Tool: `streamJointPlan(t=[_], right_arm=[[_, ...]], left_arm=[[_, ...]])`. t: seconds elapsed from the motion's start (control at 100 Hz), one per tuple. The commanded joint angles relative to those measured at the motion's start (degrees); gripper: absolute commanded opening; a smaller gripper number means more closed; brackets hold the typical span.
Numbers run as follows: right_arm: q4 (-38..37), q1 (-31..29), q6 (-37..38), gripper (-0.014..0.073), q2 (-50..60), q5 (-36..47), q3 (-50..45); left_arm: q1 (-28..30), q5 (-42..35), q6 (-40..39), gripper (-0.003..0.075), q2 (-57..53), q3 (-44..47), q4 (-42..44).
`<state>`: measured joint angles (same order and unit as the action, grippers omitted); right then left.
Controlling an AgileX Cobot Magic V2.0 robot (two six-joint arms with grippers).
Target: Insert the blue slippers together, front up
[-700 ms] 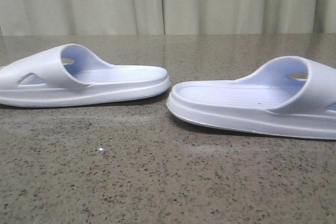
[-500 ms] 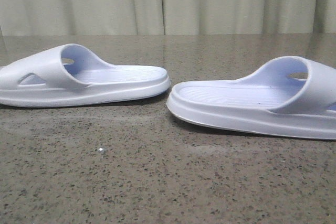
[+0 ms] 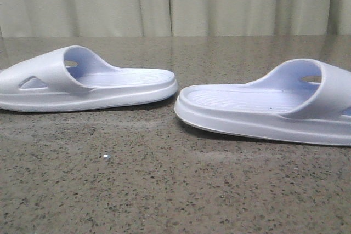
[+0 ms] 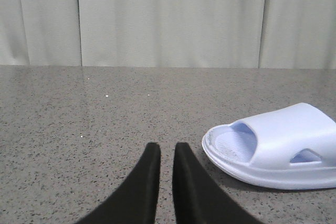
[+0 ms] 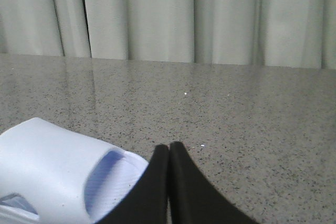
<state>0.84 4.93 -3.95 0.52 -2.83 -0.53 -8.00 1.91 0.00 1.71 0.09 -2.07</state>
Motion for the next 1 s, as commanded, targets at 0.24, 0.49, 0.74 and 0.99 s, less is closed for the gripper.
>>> streamJointPlan(t=[0.24, 0.49, 0.74, 0.99], right_arm=[[-0.3, 0.0, -0.2, -0.0107, 1.2, 4.9, -1.3], [-0.3, 0.0, -0.2, -0.0107, 1.2, 4.9, -1.3], [-0.3, 0.0, -0.2, -0.0107, 1.2, 5.3, -1.3], [1.8, 0.0, -0.2, -0.0107, 1.2, 7.3, -1.1]], left_arm=[[-0.5, -4.7, -0.4, 0.0016, 0.5, 0.5, 0.0], [-0.5, -4.7, -0.4, 0.0016, 0.5, 0.5, 0.0], [-0.5, -4.8, -0.4, 0.0016, 0.5, 0.5, -0.1], [-0.5, -5.6, -0.4, 0.0015, 0.5, 0.5, -13.2]])
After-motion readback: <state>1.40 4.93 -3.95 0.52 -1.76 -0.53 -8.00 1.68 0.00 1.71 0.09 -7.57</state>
